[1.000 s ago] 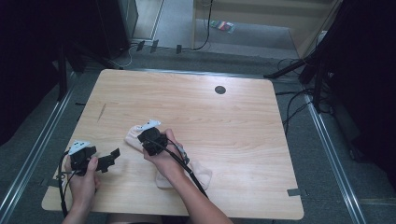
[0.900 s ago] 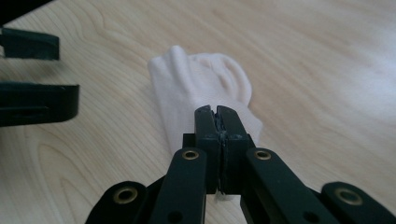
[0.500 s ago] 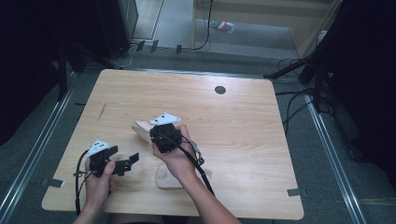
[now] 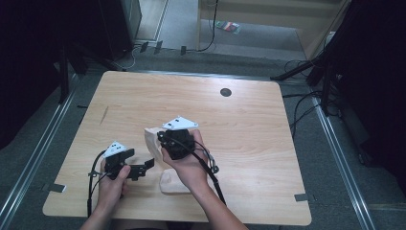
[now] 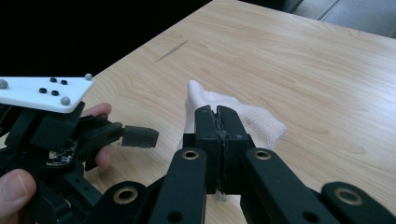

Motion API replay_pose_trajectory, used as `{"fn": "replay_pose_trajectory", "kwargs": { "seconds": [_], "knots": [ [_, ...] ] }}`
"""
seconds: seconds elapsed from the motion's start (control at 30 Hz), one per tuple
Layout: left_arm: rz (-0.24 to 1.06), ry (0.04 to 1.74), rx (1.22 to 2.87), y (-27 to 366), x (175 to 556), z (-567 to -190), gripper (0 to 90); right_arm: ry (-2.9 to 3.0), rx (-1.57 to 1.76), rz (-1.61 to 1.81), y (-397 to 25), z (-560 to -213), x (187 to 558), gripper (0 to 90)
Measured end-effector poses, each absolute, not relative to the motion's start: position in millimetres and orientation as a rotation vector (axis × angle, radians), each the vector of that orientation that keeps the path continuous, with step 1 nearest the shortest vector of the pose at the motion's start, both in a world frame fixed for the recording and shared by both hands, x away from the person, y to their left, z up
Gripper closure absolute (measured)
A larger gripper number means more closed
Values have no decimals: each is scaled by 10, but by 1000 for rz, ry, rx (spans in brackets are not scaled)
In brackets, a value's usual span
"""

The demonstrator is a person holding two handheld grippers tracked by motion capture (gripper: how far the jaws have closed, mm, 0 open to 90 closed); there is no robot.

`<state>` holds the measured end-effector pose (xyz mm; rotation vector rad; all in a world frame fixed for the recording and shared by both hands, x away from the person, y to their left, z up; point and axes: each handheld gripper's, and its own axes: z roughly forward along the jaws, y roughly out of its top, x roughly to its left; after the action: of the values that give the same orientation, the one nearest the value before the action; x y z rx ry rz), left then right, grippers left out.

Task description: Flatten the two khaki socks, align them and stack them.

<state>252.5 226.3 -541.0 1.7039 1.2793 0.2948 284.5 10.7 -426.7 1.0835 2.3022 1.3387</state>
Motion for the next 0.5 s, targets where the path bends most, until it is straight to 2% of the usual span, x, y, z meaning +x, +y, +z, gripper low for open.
{"fn": "replay_pose_trajectory", "kwargs": {
  "seconds": [0.37,0.43,0.5],
  "knots": [
    [293,1312,1699,2256,2544,-5432,0,2232,1221,1203,-428,-4733,2983,895],
    [302,1333,1692,2250,2549,-5436,61,2224,1231,1170,-543,-4810,2987,895],
    [297,1335,1691,2256,2563,-5443,64,2223,1247,1138,-648,-4883,2985,893]
  ]
}}
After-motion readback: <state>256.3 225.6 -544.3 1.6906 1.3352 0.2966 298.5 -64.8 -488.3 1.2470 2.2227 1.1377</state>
